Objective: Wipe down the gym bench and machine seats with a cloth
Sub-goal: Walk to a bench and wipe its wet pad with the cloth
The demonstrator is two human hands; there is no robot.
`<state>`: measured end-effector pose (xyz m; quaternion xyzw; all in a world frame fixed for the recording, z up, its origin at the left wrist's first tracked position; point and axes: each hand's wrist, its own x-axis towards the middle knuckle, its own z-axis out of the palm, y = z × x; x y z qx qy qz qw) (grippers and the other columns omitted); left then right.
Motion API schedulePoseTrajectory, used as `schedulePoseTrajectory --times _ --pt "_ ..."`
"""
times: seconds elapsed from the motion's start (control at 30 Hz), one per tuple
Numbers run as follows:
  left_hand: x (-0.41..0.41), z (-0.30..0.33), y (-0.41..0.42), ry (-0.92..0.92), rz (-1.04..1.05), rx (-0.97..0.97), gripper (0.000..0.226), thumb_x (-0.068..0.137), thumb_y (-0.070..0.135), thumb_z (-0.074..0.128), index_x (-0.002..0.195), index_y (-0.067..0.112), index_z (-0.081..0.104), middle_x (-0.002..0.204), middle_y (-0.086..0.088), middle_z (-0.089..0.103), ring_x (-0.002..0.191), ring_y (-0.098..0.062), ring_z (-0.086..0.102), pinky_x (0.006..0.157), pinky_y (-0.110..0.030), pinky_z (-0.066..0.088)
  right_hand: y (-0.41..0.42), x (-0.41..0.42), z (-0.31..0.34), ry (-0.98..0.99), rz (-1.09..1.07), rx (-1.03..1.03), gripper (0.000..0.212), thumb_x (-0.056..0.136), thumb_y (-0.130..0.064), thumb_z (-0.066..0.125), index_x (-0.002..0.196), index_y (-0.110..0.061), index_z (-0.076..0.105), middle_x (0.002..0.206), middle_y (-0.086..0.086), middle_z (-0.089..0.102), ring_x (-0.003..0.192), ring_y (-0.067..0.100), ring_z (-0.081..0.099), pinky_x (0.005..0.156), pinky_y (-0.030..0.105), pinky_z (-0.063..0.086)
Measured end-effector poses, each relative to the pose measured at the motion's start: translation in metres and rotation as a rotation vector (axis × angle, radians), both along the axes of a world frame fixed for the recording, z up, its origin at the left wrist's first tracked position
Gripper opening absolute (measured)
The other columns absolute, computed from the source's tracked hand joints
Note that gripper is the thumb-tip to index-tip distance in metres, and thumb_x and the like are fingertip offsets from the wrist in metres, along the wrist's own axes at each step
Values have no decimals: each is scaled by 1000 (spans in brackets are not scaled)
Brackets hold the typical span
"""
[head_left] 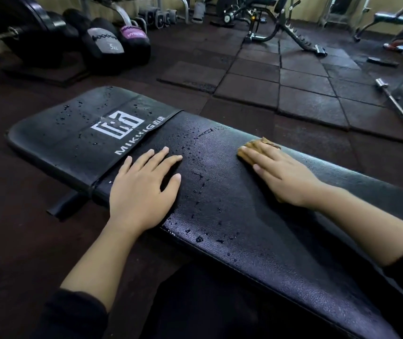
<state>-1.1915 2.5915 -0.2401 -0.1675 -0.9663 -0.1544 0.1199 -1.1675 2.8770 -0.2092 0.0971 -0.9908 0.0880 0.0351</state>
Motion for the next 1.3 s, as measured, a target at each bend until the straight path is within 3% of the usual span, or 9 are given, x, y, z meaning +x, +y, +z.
schedulePoseTrajectory --times 0.17,0.27,0.43,0.67,0.87,1.0,1.1,1.2,1.3 --pt "-1 1 -2 -14 -5 -5 58 88 57 18 142 48 37 155 20 27 145 -5 19 119 -35 6 -10 -47 2 -24 20 -73 44 102 -29 32 145 -38 27 155 -2 21 145 16 13 115 24 7" --pt "0 1 -3 -25 -12 -22 58 88 57 16 143 49 34 156 20 25 145 -4 16 119 -33 4 18 -63 4 -49 -81 -165 42 101 -22 33 142 -32 35 151 -1 30 141 17 25 112 21 14" --pt "1 3 -1 -29 -1 -20 56 90 56 19 143 48 36 156 19 26 146 -5 18 119 -35 5 54 -42 4 12 -229 -140 40 100 -21 38 139 -27 43 140 4 46 129 27 42 108 32 27" --pt "1 4 -1 -35 -3 -33 53 93 55 20 143 47 35 156 18 26 146 -6 18 120 -36 5 -12 17 6 63 31 -138 41 99 -23 41 139 -28 42 149 -2 36 139 17 31 112 24 20" --pt "2 5 -2 -36 -14 -27 44 101 46 33 145 44 35 157 16 25 146 -7 17 120 -37 4 -77 70 0 26 233 -80 51 95 -42 24 145 -35 29 153 -6 28 143 10 20 113 15 8" --pt "2 5 -5 -54 -42 -15 44 102 44 32 146 42 34 158 15 24 147 -7 15 120 -37 3 -76 70 1 -16 225 -133 50 100 -37 35 147 -40 19 156 -12 15 144 5 8 109 7 -3" --pt "0 5 -5 -73 -54 -20 45 102 43 30 147 41 32 158 14 22 147 -6 13 120 -37 3 -79 65 0 -60 173 -94 51 99 -43 33 145 -48 12 158 -14 -3 145 7 -7 114 18 -5" --pt "-1 5 -5 -79 -62 -5 44 104 39 29 147 40 33 158 14 22 147 -6 13 120 -36 3 -95 61 -4 -37 171 -32 49 100 -43 28 147 -42 15 158 -6 11 146 16 4 118 27 3" --pt "-1 7 -5 -88 -74 10 43 104 33 29 147 38 35 158 13 22 147 -6 14 119 -35 4 -112 75 -9 32 333 48 50 97 -43 21 146 -36 25 152 0 29 143 23 21 116 37 23"
